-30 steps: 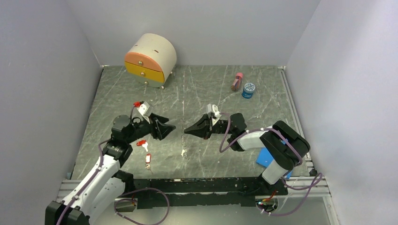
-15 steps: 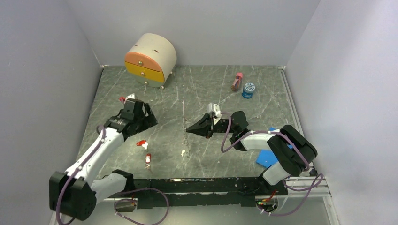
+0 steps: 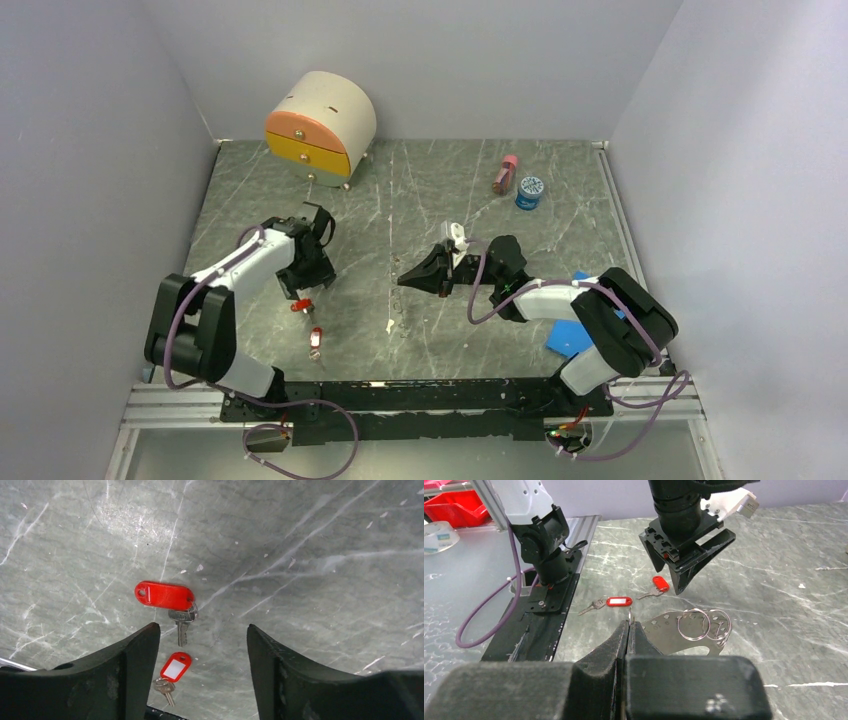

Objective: Put the keys on the keyring

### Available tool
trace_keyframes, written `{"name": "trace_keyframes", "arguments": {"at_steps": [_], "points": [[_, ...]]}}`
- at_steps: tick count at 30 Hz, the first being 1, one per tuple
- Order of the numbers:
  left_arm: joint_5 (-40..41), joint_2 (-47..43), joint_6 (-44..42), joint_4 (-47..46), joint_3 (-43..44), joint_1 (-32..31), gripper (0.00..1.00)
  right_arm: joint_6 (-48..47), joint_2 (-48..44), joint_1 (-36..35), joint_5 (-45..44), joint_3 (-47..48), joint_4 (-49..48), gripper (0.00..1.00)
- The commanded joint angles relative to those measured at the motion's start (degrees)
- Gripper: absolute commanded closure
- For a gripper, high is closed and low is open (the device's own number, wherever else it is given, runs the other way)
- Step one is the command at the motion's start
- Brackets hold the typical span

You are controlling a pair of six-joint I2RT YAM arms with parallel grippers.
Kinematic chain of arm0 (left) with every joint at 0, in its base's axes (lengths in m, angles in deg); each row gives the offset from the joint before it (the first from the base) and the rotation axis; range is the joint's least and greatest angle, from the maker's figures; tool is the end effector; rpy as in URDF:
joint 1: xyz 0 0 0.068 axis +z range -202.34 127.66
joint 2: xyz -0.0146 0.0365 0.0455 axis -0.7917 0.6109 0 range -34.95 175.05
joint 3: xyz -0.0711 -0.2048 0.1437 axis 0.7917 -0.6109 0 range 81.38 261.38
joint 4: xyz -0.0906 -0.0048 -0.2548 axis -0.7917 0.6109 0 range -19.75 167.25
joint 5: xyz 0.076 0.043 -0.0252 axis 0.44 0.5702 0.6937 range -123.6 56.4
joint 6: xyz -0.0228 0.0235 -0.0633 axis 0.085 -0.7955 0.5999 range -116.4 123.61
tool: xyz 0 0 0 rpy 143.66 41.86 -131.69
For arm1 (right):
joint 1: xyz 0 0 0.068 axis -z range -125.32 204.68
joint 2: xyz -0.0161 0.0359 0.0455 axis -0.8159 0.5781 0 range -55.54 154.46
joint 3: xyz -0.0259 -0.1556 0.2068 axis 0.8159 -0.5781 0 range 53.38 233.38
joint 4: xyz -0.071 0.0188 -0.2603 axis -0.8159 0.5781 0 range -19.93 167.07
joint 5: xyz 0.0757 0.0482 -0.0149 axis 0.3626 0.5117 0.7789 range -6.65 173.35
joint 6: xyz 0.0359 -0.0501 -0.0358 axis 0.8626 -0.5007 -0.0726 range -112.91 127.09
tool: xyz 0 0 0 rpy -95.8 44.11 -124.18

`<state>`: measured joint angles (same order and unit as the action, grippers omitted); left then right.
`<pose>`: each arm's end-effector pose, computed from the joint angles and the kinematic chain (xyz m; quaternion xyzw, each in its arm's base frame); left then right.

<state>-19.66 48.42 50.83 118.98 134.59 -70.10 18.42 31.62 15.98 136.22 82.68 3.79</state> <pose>0.2581 -0.0679 0.1582 -0.2626 0.9525 0.0502 0.1459 0.2066 0.2254 0.1965 -0.4659 0.4886 0.5502 0.4915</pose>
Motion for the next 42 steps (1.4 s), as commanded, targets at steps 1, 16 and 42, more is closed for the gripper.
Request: {"name": "trace_keyframes", "arguments": {"at_steps": [1,16,42], "points": [[1.6,2.1,0.1,0.2,2.0,0.0,0.33,-0.4,-1.3,0.2,0.1,1.8,-2.6,1.00],[1.3,8.4,2.1,-1.4,1.2,0.0,0.67,-1.8,-1.3,0.2,0.5,2.3,-0.2,1.00],[-4.3,-11.6,-19.2,-8.4,1.9,-1.1,0.97,2.2,-0.5,0.3,2.2,3.3,-4.2,1.00]]}}
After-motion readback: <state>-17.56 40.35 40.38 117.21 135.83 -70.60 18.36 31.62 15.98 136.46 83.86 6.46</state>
